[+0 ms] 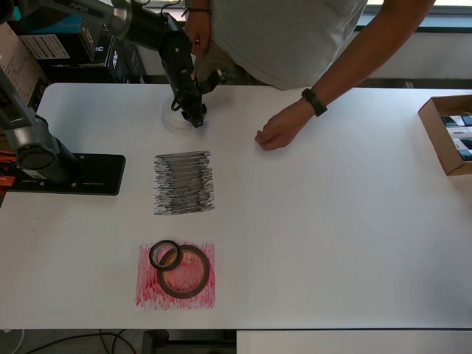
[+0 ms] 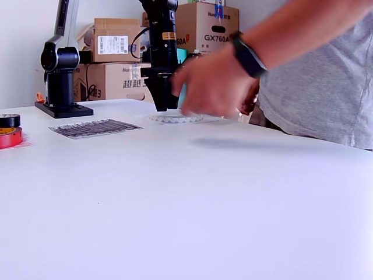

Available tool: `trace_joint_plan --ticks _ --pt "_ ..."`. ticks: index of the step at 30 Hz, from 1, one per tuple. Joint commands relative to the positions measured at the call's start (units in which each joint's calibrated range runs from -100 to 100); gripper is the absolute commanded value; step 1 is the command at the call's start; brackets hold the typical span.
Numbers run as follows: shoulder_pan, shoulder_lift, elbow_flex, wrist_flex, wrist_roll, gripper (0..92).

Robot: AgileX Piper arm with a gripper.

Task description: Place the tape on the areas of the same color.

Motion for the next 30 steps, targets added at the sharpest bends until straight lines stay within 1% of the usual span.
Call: trace_joint_plan --ticks 1,5,8,15,18,24,30 --pt "-0.4 -1.4 0.1 0.7 0.0 51.6" --pt "-0.6 -8.8 0.2 4.4 0.3 51.6" --pt "-1.9 -14.4 0.4 5.7 0.4 51.6" --pt "-8.0 -24.3 0.1 8.3 -0.2 51.6" --pt "-11.0 -29.2 -0.3 10.5 -2.4 51.6" --pt "-20.6 -36.1 -0.5 11.9 -8.4 51.6" --pt "-31.6 -36.9 -0.5 11.7 -12.0 51.6"
